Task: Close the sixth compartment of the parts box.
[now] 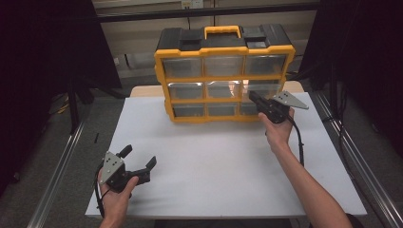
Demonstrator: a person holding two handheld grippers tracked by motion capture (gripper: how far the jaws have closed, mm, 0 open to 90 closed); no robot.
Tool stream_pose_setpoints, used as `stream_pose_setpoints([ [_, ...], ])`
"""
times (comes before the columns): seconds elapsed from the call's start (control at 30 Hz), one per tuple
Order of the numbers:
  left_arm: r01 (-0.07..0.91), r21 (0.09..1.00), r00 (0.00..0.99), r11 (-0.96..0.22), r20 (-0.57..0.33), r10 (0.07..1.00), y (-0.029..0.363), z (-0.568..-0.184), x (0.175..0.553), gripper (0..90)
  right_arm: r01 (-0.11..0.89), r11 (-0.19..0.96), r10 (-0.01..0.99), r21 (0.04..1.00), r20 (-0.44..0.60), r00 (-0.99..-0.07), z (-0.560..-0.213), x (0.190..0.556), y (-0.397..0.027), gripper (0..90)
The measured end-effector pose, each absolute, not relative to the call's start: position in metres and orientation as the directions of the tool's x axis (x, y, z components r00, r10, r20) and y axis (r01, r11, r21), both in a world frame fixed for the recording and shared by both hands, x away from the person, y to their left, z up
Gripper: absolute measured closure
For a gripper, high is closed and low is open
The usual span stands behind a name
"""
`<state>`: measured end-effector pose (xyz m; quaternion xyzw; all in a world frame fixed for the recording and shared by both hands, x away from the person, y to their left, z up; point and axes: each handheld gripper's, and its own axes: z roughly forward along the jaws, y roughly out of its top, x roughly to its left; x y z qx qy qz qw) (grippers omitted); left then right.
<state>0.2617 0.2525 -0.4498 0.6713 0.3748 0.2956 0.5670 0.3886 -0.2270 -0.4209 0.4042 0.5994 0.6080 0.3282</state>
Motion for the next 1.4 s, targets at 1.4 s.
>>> stream_pose_setpoints([
  [1.4,0.169,0.983,0.538,-0.079,-0.025,0.842,0.252,-0.45,0.261,2.9,0.096,-0.071,0.903,0.993,0.105,-0.416,-0.423,0.405,-0.228,90.0],
])
